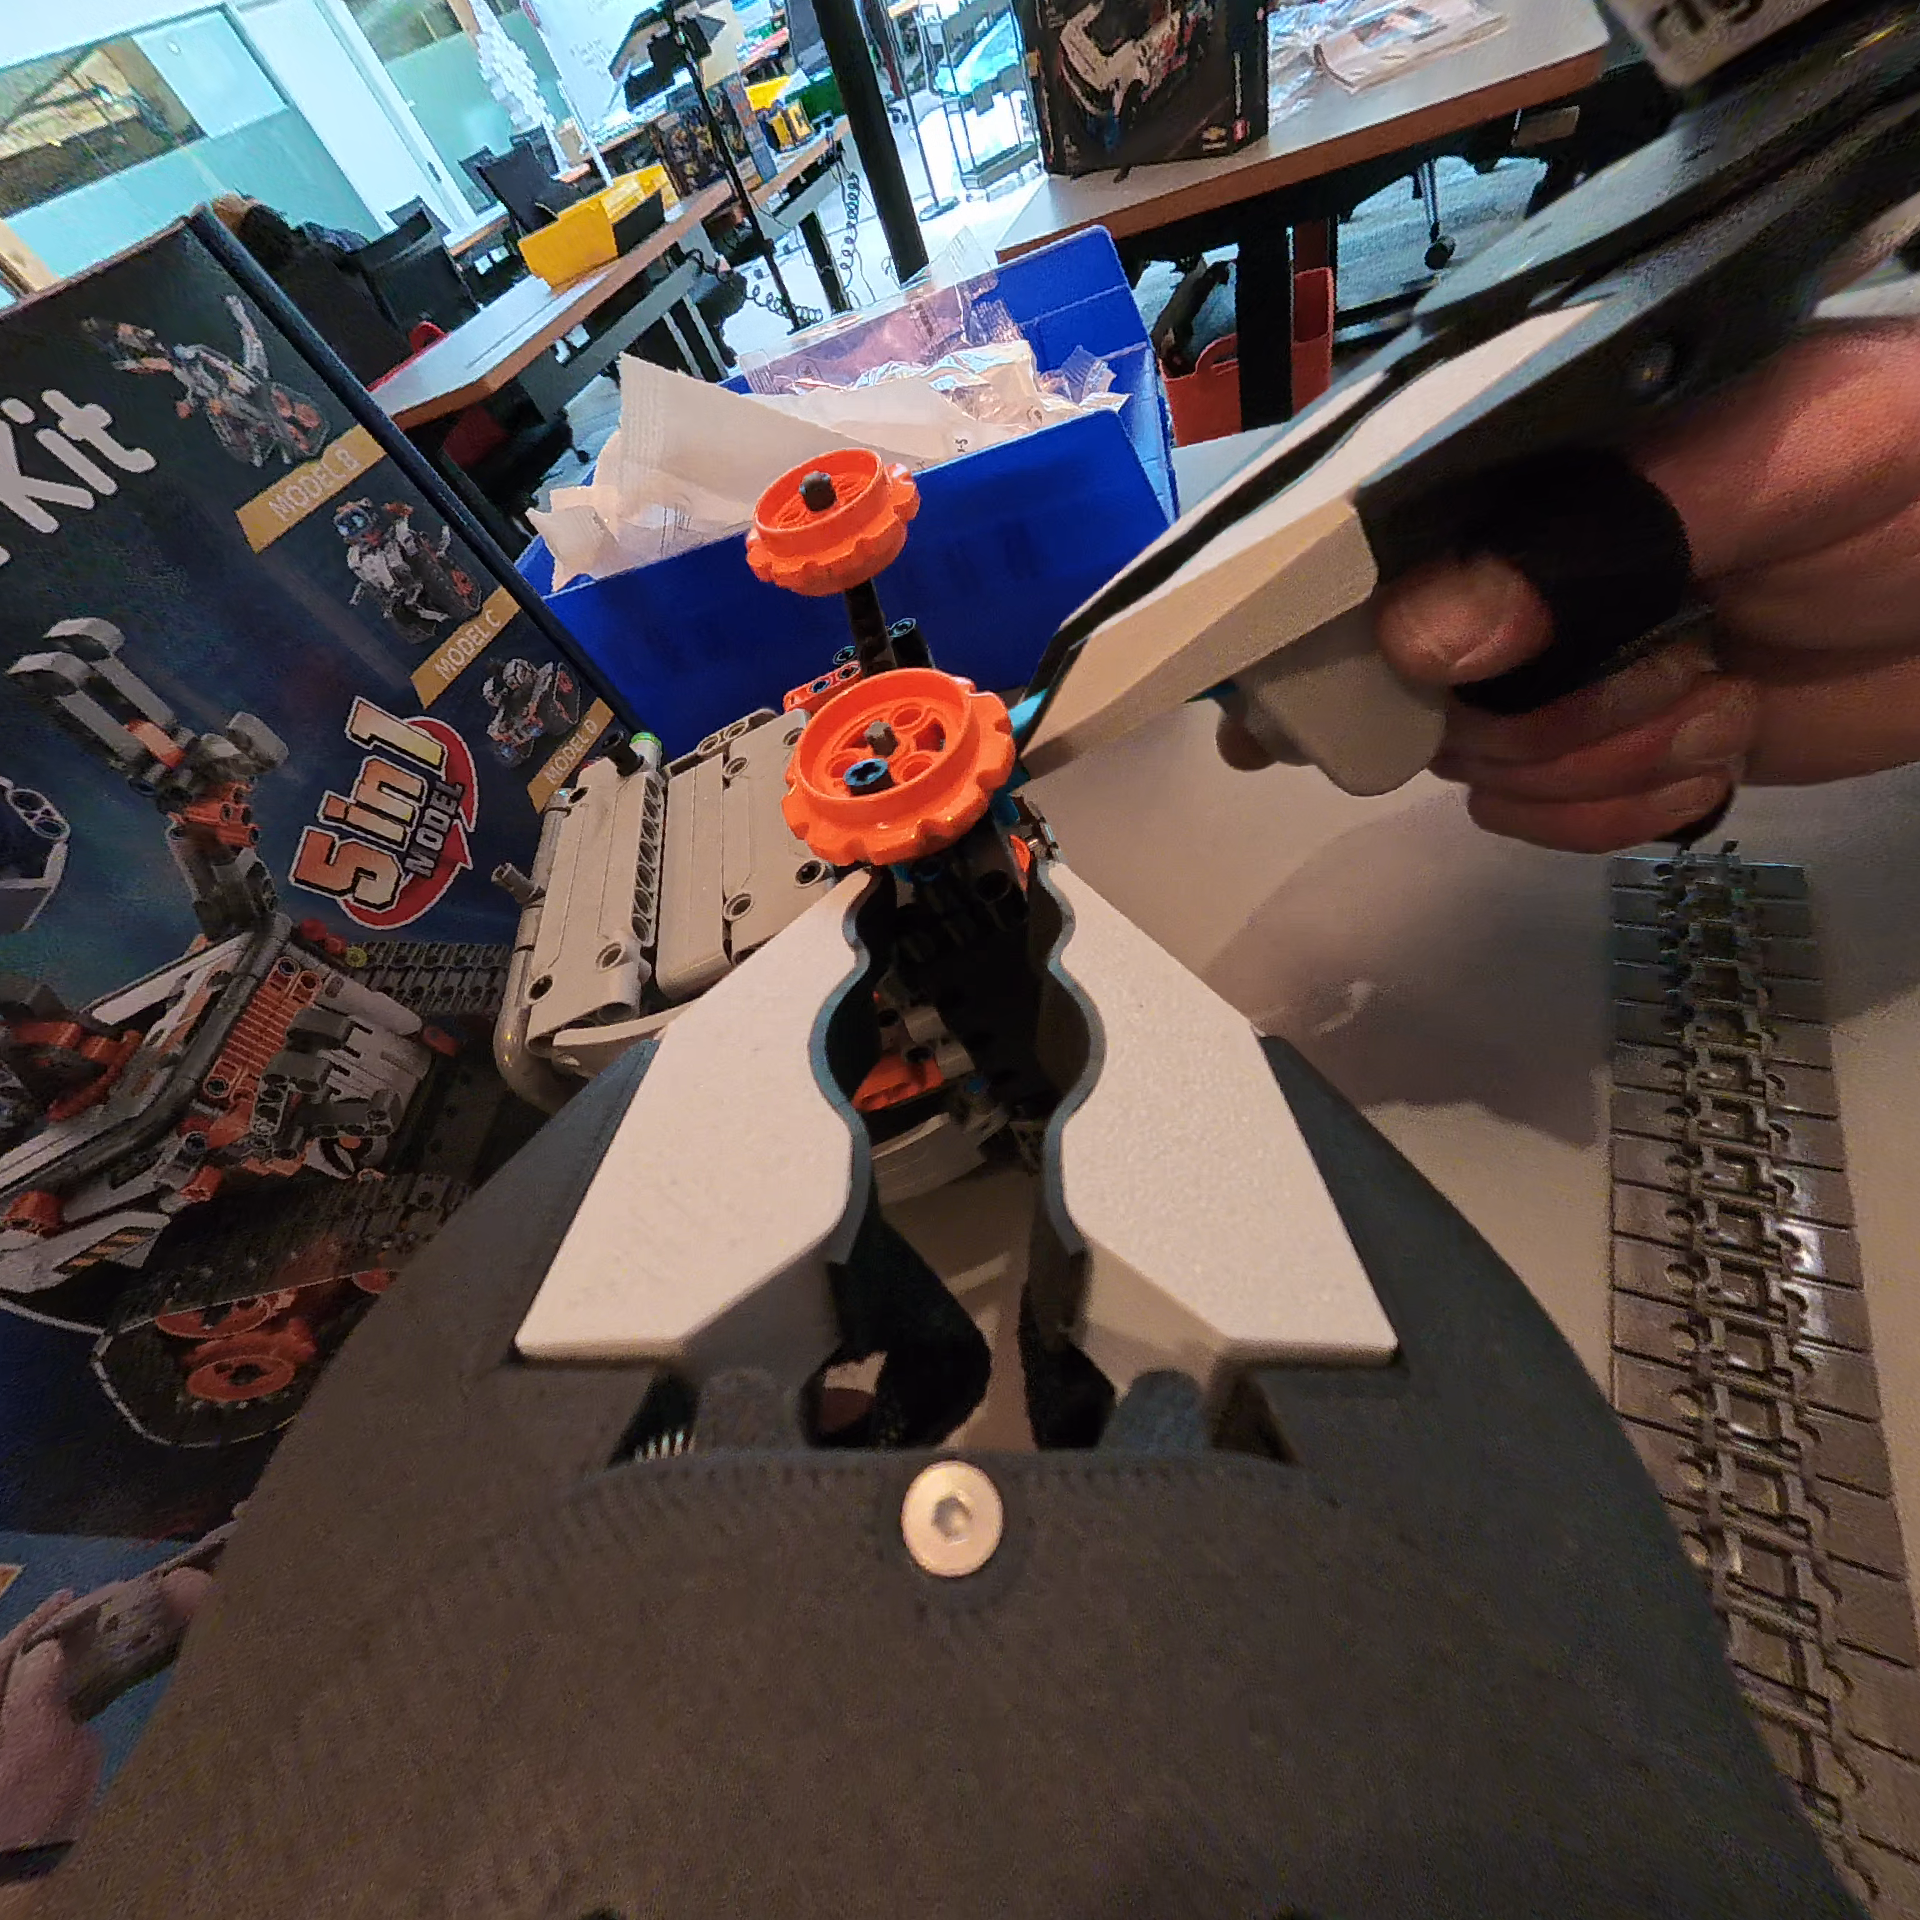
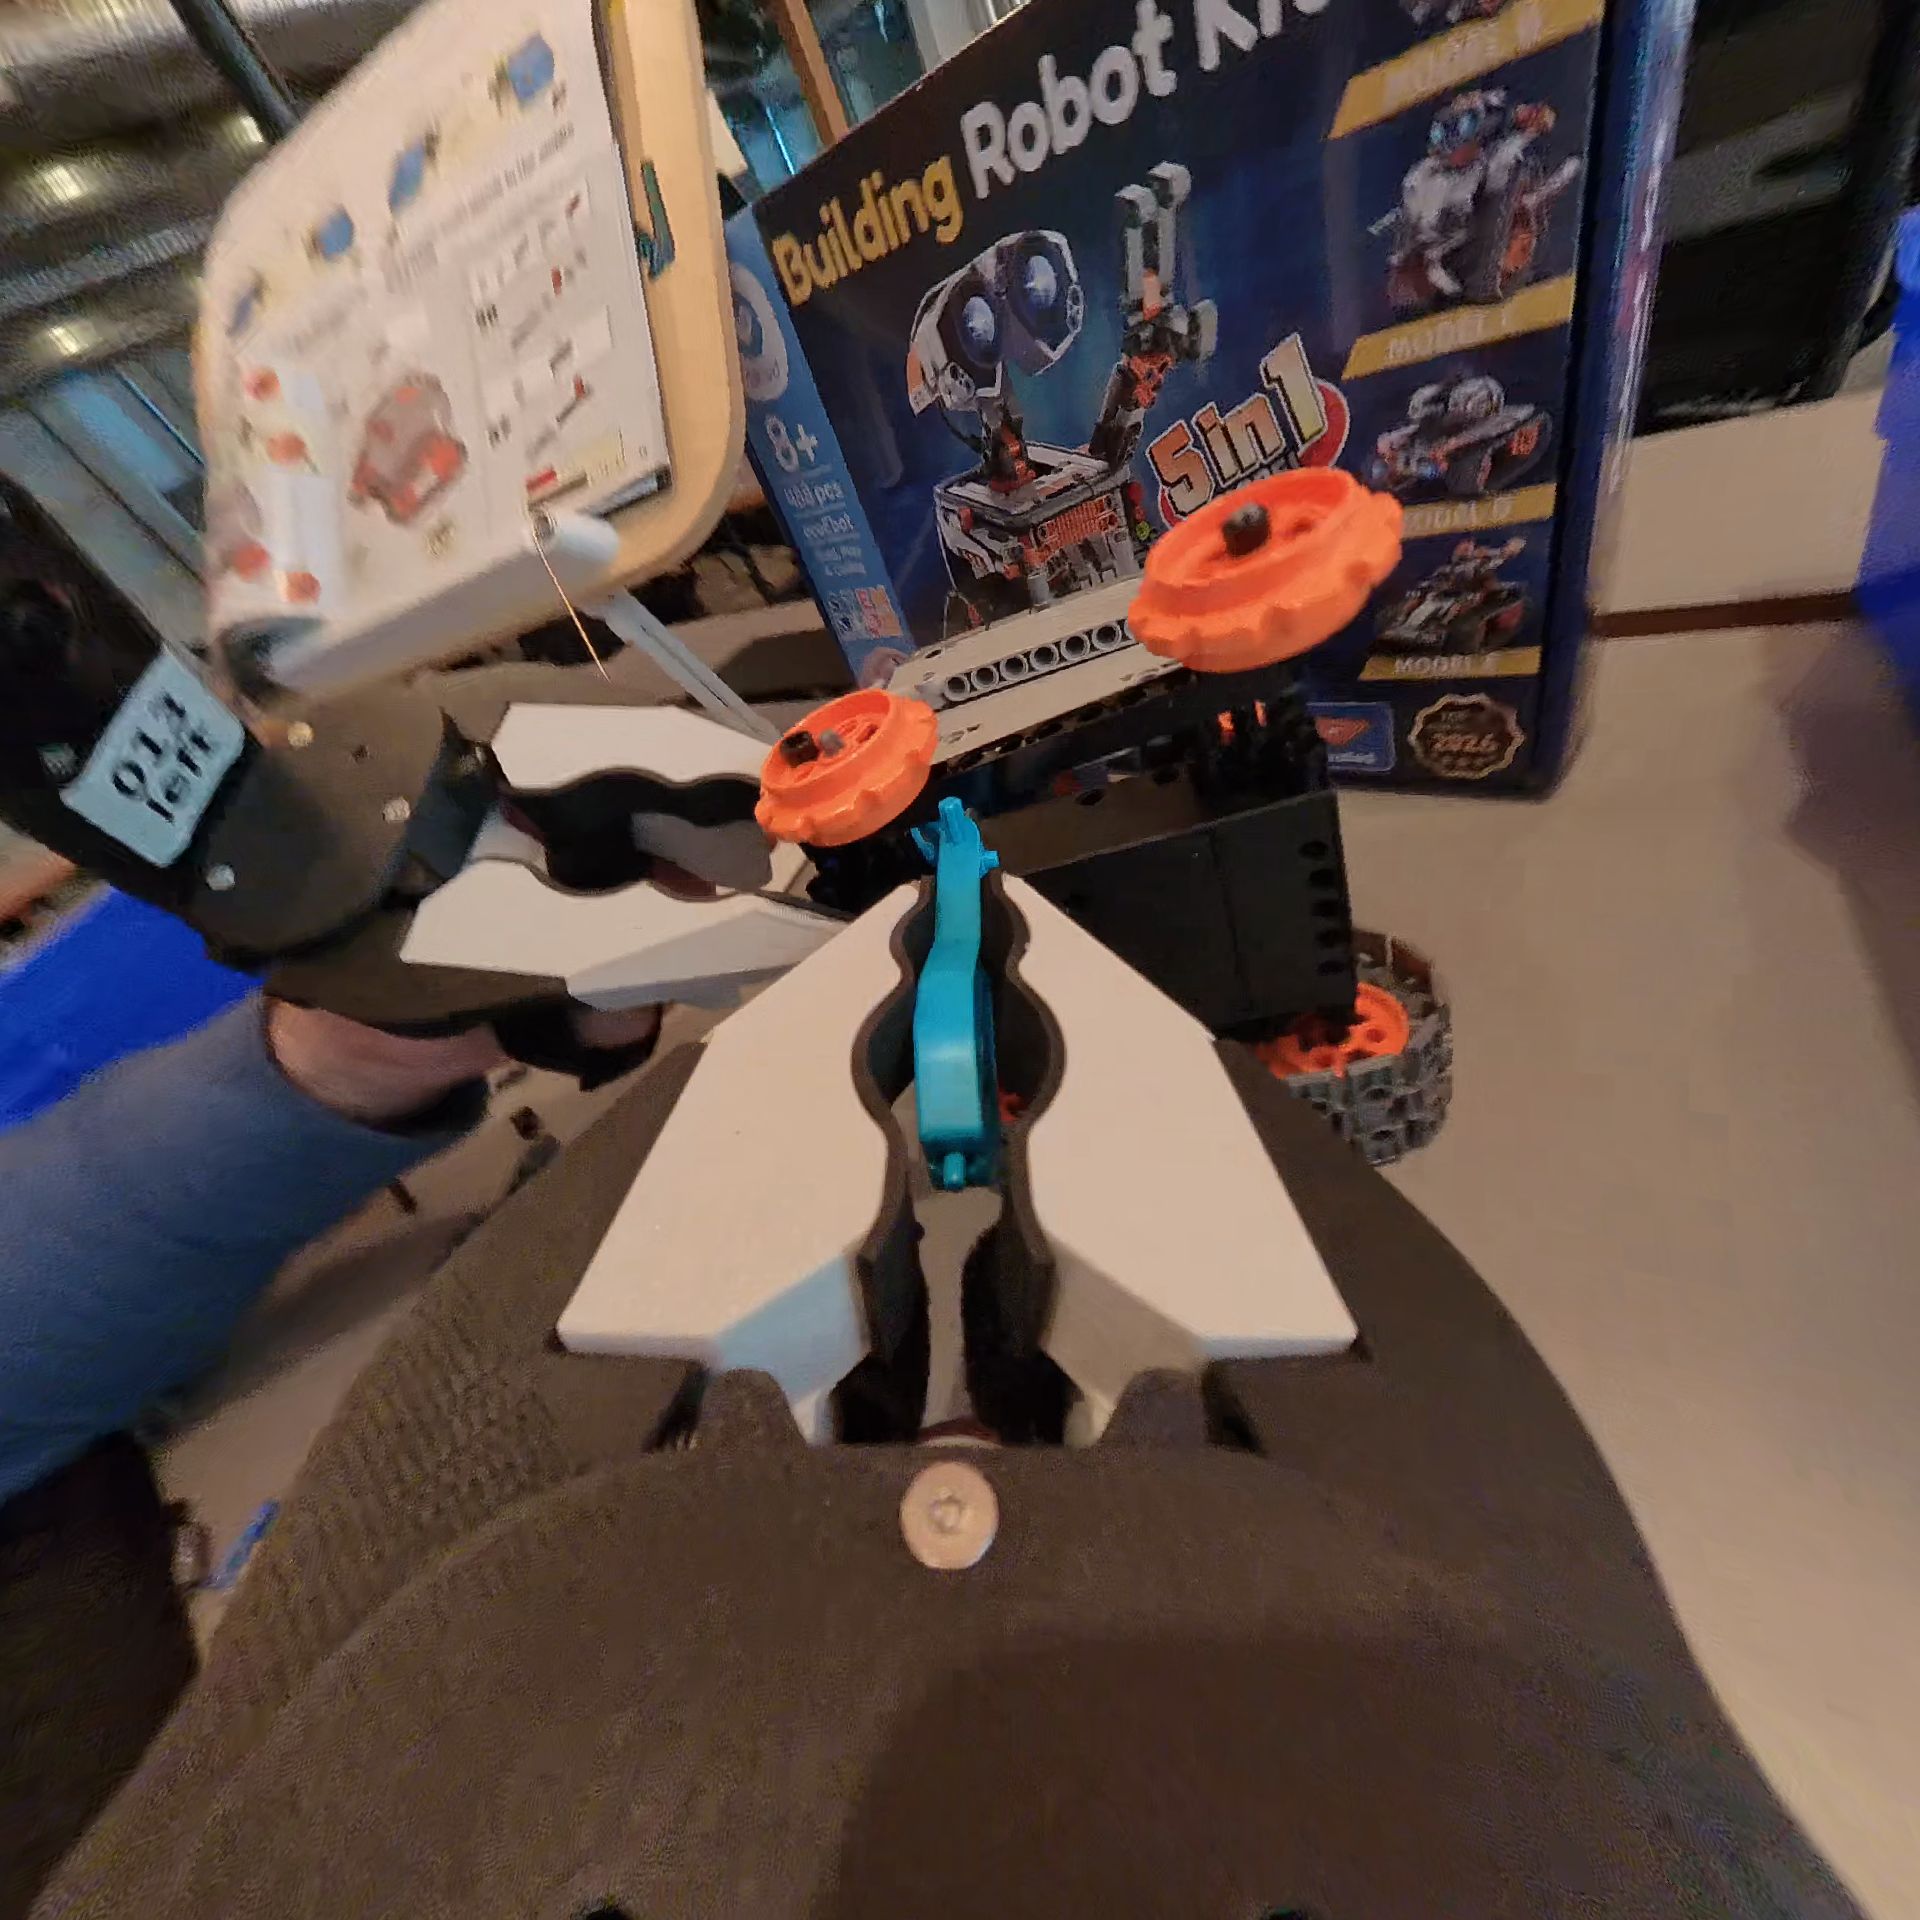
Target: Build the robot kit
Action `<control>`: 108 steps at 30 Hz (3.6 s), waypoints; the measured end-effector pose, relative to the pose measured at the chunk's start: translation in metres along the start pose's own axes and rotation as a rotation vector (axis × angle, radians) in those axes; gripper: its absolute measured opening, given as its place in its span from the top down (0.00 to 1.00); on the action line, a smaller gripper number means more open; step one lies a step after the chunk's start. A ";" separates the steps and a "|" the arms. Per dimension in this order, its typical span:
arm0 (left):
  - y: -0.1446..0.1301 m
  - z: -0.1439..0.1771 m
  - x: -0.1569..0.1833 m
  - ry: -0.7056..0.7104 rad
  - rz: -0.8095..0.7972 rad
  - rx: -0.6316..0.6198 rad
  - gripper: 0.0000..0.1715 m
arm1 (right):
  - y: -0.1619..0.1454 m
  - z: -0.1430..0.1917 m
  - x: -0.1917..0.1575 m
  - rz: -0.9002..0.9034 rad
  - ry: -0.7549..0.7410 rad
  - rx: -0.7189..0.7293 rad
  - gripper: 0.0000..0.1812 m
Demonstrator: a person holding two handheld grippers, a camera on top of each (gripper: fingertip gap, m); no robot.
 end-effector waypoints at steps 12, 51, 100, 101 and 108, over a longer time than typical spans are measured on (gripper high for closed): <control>-0.003 0.001 -0.005 0.010 0.047 0.027 0.85 | -0.004 -0.006 0.002 0.189 0.016 0.102 0.97; -0.001 -0.006 -0.008 0.084 -0.001 -0.007 0.85 | 0.010 -0.011 0.004 0.714 -0.145 -0.470 0.97; -0.015 0.005 -0.014 0.108 -0.298 -0.237 0.70 | -0.001 -0.018 0.015 0.351 0.134 -0.191 0.97; -0.017 0.006 -0.016 0.104 -0.284 -0.234 0.70 | -0.001 -0.019 0.014 0.363 0.132 -0.188 0.97; -0.025 0.011 -0.021 0.090 -0.193 -0.175 0.71 | 0.000 -0.030 0.011 0.292 0.202 -0.148 0.97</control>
Point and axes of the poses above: each gripper's, where its closed fingertips meet, z back along the fingers, y out of its top, x = y × z across the jaws, the point moved 2 cm from there along z, back along the fingers, and after that the axes turned 8 degrees about -z, right-handed, at the moved point
